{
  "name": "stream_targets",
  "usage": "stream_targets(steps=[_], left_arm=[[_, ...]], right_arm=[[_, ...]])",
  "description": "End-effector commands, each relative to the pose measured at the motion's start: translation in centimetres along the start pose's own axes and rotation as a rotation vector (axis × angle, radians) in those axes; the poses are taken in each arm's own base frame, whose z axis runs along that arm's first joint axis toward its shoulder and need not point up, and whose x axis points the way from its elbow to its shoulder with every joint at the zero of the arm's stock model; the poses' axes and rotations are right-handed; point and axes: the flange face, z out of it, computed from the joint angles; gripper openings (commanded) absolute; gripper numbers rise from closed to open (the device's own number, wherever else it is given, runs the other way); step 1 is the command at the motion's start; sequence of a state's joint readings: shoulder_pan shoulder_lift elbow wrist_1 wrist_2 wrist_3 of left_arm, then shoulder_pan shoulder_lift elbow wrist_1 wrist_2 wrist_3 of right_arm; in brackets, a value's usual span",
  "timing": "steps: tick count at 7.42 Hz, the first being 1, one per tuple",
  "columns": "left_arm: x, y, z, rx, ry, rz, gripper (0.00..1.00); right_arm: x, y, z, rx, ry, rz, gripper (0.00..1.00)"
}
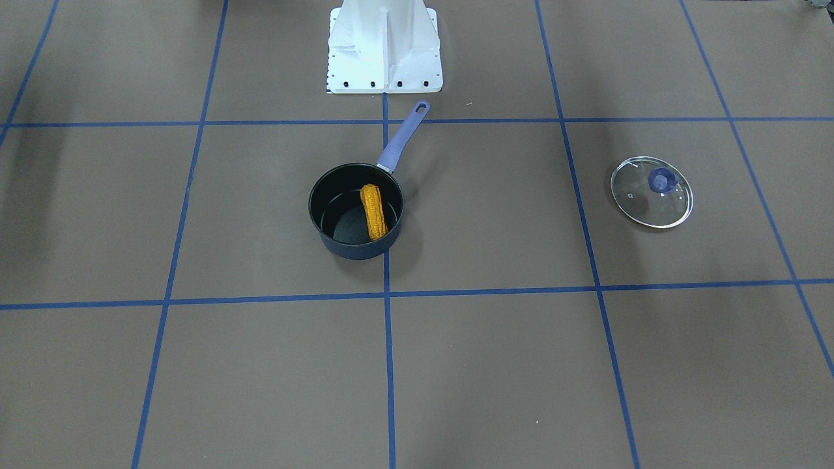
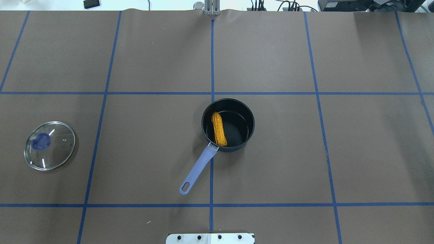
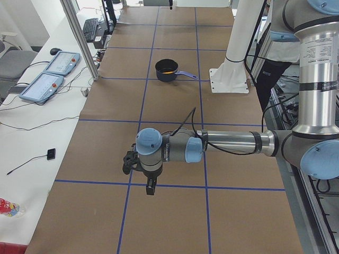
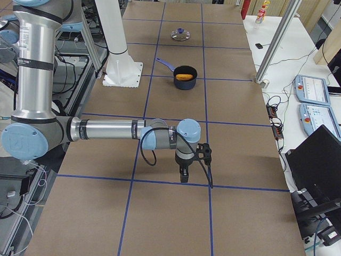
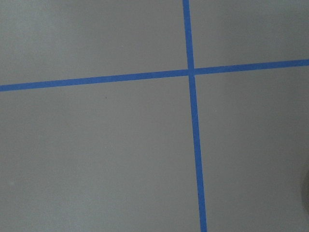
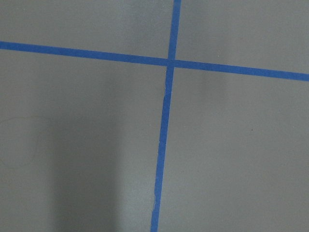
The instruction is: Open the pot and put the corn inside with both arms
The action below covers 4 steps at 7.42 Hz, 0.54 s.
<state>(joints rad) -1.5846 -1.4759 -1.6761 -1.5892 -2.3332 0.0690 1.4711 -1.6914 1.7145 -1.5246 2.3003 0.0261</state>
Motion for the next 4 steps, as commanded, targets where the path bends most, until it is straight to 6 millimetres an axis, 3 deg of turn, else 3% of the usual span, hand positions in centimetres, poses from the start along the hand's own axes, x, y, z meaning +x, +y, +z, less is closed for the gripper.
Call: stream_targets(steps=[1, 4], left_arm=[[-0.04, 0.1, 0.05, -0.002, 0.0, -0.002, 0.99], [-0.12, 0.26, 0.15, -0.004, 0.0, -0.004, 0.99]], right_arm=[[-0.26, 0.1, -0.01, -0.001, -0.025, 0.0, 1.0], [-0.25, 0.11, 0.04, -0.002, -0.03, 0.001, 1.0]])
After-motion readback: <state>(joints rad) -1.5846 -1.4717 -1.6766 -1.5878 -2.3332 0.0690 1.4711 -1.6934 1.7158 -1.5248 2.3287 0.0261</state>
